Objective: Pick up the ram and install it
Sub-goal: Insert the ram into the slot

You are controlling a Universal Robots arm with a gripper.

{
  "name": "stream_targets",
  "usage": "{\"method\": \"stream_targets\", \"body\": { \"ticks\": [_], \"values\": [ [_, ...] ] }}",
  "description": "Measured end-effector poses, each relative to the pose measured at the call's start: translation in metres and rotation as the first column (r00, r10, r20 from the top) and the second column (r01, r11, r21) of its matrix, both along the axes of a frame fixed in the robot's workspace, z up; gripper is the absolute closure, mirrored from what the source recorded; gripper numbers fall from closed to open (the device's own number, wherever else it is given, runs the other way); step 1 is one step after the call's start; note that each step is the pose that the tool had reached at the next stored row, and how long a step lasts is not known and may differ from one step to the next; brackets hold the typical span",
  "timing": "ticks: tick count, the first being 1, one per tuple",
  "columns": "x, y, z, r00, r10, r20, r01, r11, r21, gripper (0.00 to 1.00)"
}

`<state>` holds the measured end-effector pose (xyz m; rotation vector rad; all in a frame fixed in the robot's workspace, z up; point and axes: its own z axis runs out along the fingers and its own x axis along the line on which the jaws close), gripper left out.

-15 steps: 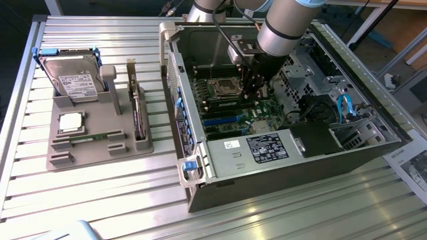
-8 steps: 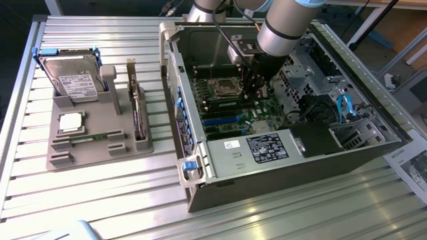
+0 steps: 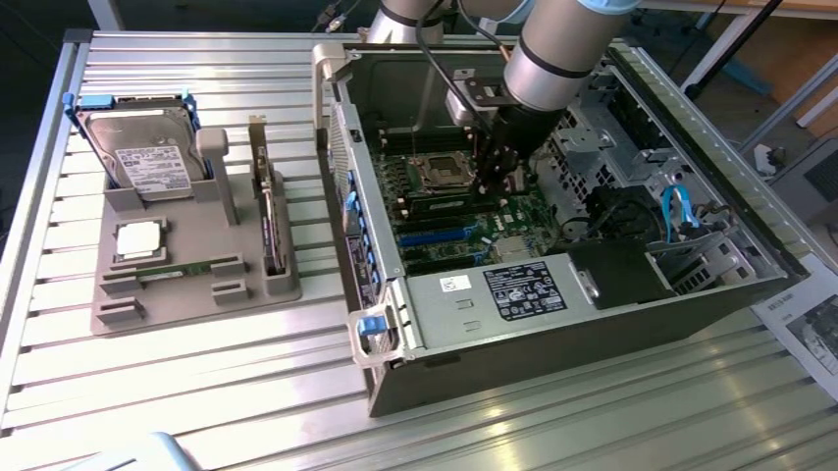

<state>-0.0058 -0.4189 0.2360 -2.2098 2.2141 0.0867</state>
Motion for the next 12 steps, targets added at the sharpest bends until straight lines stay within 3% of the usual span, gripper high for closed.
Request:
{"method": "stream_targets", "body": {
  "ticks": [8,12],
  "values": [
    [0.0,0.0,0.0033,1.0,0.0,0.0,0.0,1.0,0.0002,0.88],
    [0.0024,0.0,0.0034,1.0,0.0,-0.0062,0.0,1.0,0.0001,0.88]
  ]
}}
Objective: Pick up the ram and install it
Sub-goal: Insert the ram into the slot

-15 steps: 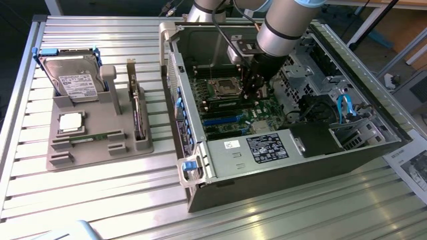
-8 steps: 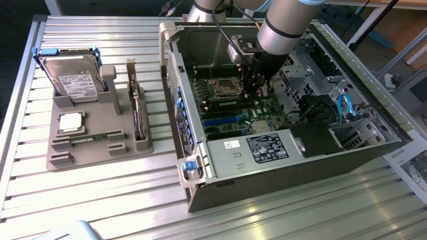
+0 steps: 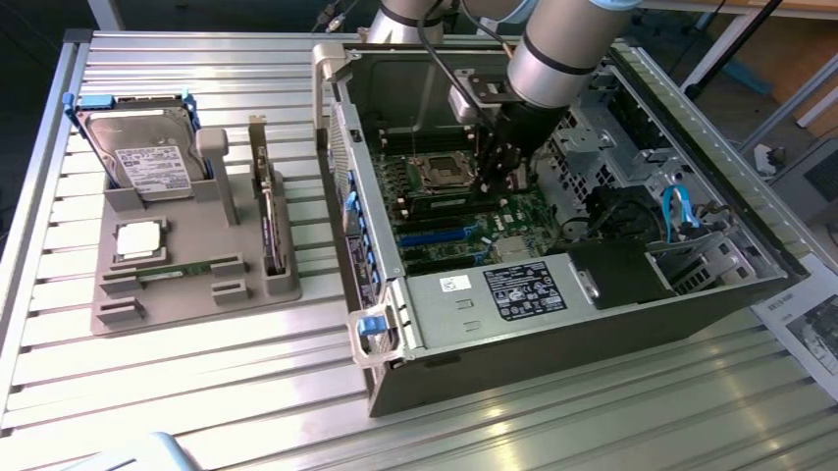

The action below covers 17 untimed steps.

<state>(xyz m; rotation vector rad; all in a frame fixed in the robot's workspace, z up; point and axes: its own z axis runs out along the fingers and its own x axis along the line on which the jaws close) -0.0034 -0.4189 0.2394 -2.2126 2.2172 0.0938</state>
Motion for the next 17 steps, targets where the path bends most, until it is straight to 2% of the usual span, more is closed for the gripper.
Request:
{"method": "stream_targets", "body": {
  "ticks": [4,8,10,12,17],
  "values": [
    [0.0003,0.0,0.0,1.0,0.0,-0.0013,0.0,1.0,0.0,0.88],
    [0.0024,0.0,-0.0001,0.9999,0.0,-0.0124,0.0,1.0,0.0001,0.88],
    [0.0025,0.0,0.0,0.9999,0.0,-0.0131,0.0,1.0,0.0,0.88],
    [0.0034,0.0,0.0,0.9999,0.0,-0.0164,0.0,1.0,0.0001,0.88],
    [0.0034,0.0,-0.0001,0.9999,0.0,-0.0164,0.0,1.0,0.0001,0.88]
  ]
}}
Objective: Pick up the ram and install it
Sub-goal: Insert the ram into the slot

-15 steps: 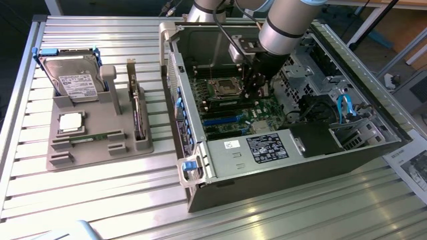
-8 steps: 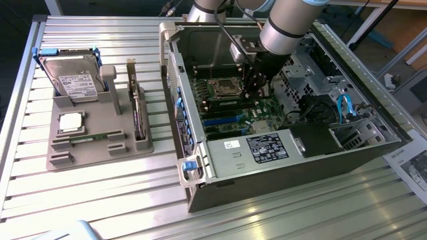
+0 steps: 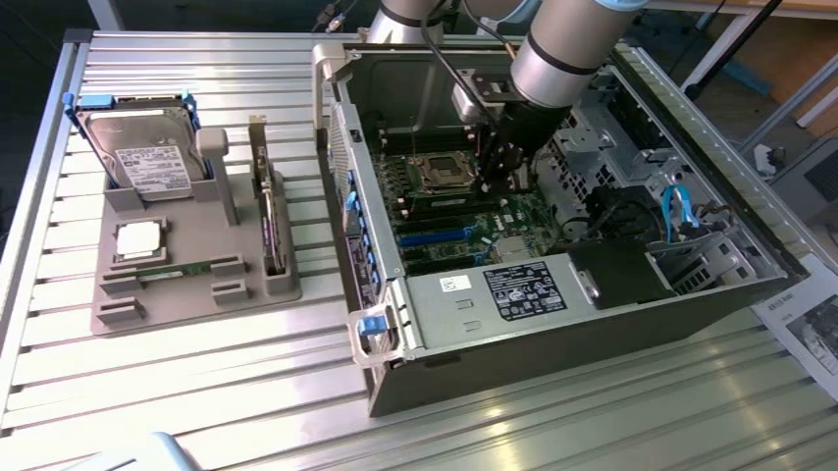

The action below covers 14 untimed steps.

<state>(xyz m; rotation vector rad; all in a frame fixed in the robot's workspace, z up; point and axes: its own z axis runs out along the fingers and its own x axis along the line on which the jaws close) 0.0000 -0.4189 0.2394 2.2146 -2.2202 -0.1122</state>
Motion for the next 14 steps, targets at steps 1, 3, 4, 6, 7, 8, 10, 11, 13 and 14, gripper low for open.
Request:
{"method": "stream_targets", "body": {
  "ticks": [1,3,4,6,7,8,10,11,13,14],
  "values": [
    [0.0,0.0,0.0,1.0,0.0,0.0,0.0,1.0,-0.0001,0.88],
    [0.0,0.0,0.0,1.0,0.0,0.0,0.0,1.0,-0.0001,0.88],
    [0.0,0.0,0.0,1.0,0.0,0.0,0.0,1.0,0.0,0.88],
    [-0.0007,0.0,0.0,1.0,0.0,0.0001,0.0,1.0,0.0,0.88],
    [-0.0022,0.0,-0.0001,1.0,0.0,0.0,0.0,1.0,-0.0001,0.88],
    [-0.0042,0.0,-0.0001,1.0,-0.001,0.0,0.001,1.0,0.0,0.88],
    [-0.0067,0.0,-0.0001,1.0,-0.001,0.0,0.001,1.0,-0.0001,0.88],
    [-0.0067,0.0,-0.0001,1.0,-0.001,0.0,0.001,1.0,-0.0001,0.88],
    [-0.0067,0.0,-0.0001,1.0,-0.001,0.0,0.001,1.0,-0.0001,0.88],
    [-0.0067,0.0,-0.0001,1.0,-0.001,0.0,0.001,1.0,-0.0001,0.88]
  ]
}}
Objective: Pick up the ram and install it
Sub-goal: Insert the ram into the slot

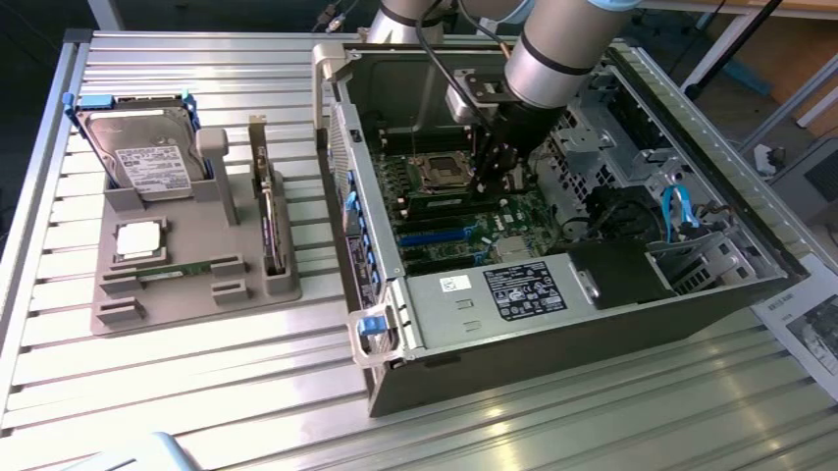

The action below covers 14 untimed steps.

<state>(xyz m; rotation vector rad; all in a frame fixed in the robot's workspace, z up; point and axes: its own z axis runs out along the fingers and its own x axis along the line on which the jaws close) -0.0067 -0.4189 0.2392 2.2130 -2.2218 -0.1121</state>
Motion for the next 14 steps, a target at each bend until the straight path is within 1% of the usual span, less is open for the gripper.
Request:
{"method": "stream_targets", "body": {
  "ticks": [6,11,12,13,14],
  "values": [
    [0.0036,0.0,-0.0001,1.0,0.0,0.0001,0.0,1.0,0.0002,0.88],
    [0.0036,0.0,0.0,1.0,0.0,0.0,0.0,1.0,0.0,0.88],
    [0.0041,0.0,0.0001,1.0,0.0,-0.0028,0.0,1.0,-0.0002,0.88],
    [0.0046,0.0,0.0001,1.0,0.0,-0.007,0.0,1.0,-0.0002,0.88],
    [0.0047,0.0,0.0,1.0,0.0,-0.0078,0.0,1.0,0.0,0.88]
  ]
}}
